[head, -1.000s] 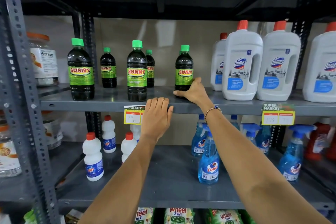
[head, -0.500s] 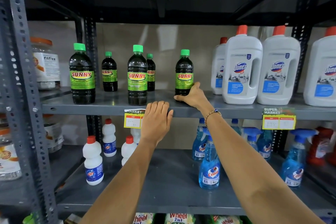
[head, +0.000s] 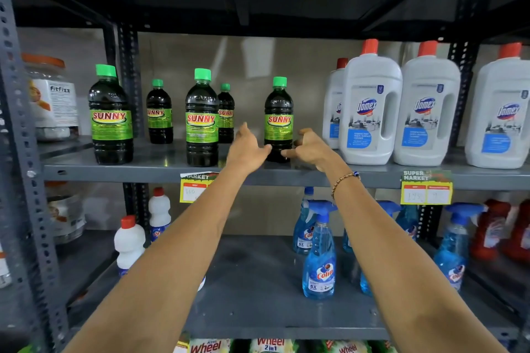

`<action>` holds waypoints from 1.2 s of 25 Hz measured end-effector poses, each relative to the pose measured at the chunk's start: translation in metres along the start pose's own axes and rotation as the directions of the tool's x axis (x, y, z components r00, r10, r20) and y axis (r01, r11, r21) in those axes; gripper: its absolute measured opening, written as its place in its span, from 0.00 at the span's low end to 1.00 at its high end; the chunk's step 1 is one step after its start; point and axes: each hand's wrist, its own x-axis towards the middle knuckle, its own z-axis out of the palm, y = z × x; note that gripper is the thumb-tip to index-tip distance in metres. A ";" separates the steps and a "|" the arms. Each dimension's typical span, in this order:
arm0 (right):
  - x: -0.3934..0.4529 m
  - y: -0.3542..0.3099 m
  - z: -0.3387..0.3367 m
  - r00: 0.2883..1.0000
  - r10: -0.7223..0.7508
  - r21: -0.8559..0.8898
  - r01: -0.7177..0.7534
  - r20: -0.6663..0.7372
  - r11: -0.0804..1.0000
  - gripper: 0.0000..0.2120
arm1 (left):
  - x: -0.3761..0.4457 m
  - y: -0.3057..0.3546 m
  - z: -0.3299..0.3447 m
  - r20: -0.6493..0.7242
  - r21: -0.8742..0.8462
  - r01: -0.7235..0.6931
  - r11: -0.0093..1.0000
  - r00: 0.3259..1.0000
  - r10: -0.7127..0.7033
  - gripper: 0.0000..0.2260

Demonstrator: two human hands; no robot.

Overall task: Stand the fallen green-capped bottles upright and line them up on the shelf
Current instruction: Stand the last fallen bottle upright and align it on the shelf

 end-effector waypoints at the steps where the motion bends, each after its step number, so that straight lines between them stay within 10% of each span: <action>1: 0.001 0.001 0.001 1.000 -0.005 0.000 0.005 0.018 1.000 0.42 | 0.011 0.001 0.001 0.141 -0.087 0.079 0.993 0.988 -0.066 0.38; 6: 0.000 0.004 0.005 0.997 -0.079 -0.026 0.079 0.010 0.997 0.27 | 0.034 -0.011 0.013 0.194 -0.178 0.055 0.982 0.981 -0.019 0.23; 30: -0.065 -0.004 -0.010 0.994 -0.066 0.017 0.068 -0.090 0.998 0.30 | -0.040 0.001 -0.020 0.066 -0.253 -0.058 0.966 0.995 0.077 0.20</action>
